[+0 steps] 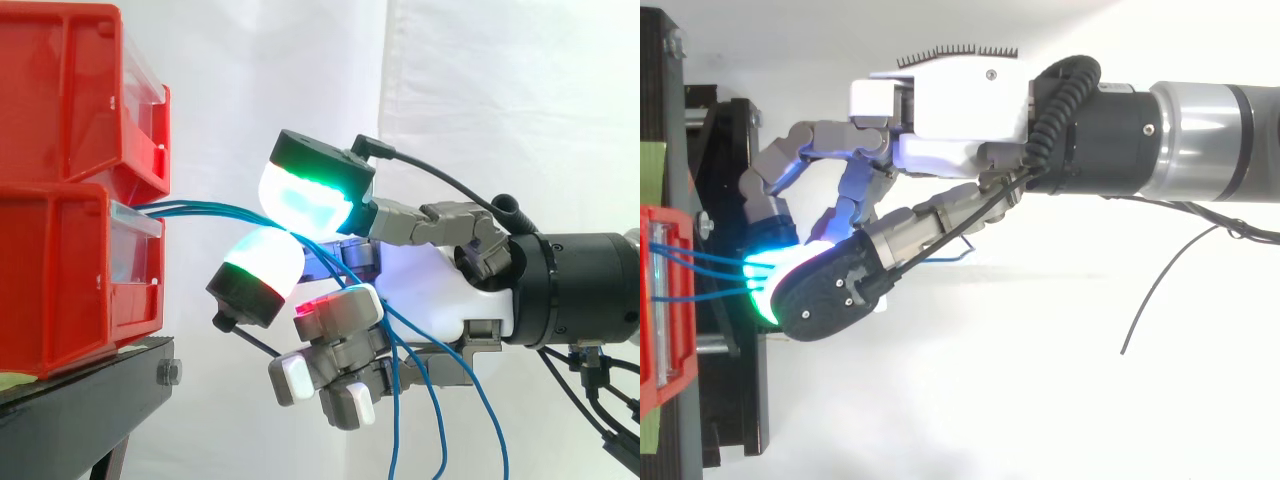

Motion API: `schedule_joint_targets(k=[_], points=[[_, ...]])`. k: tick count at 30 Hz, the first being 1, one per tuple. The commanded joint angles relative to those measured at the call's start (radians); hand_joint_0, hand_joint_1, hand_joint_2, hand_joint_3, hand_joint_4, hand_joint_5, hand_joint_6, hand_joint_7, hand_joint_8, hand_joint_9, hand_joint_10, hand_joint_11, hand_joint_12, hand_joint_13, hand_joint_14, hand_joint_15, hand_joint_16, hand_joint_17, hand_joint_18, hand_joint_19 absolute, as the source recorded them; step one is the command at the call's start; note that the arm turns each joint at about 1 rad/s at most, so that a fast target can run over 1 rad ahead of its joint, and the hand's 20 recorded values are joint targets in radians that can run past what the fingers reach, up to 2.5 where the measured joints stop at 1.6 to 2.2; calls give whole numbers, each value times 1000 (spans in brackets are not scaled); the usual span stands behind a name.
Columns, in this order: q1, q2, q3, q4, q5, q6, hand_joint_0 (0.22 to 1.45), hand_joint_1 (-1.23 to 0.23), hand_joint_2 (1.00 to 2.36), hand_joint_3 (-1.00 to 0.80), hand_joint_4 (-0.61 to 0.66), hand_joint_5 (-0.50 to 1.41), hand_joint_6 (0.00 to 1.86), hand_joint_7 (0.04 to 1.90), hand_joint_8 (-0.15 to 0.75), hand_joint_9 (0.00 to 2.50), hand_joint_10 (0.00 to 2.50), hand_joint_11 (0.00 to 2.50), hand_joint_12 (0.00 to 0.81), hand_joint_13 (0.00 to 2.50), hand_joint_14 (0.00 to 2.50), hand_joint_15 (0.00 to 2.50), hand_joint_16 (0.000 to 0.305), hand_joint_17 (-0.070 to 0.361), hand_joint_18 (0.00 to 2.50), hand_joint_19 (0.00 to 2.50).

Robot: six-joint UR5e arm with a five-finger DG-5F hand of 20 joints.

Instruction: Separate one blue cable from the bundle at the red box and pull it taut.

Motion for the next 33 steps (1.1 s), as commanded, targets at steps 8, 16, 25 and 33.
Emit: schedule_joint_targets(k=[8,16,25,33], points=[[0,0,-2,0,0,3,822,-904,1002,-477,-114,-192,906,1235,302,1197,25,1307,375,912,26,715,46,103,892,847],[0,0,-3,0,0,3,802,-924,1000,-500,-229,-160,911,1411,273,1292,27,1351,362,962,26,699,43,96,922,802],[0,0,-3,2,-1,3,712,-978,1000,-500,-161,-149,913,1282,290,1315,28,1374,367,970,25,712,43,96,921,811],[2,-1,-3,2,-1,3,591,-1007,1000,-500,-121,-153,902,1259,297,1296,27,1371,368,957,27,724,44,98,914,816]])
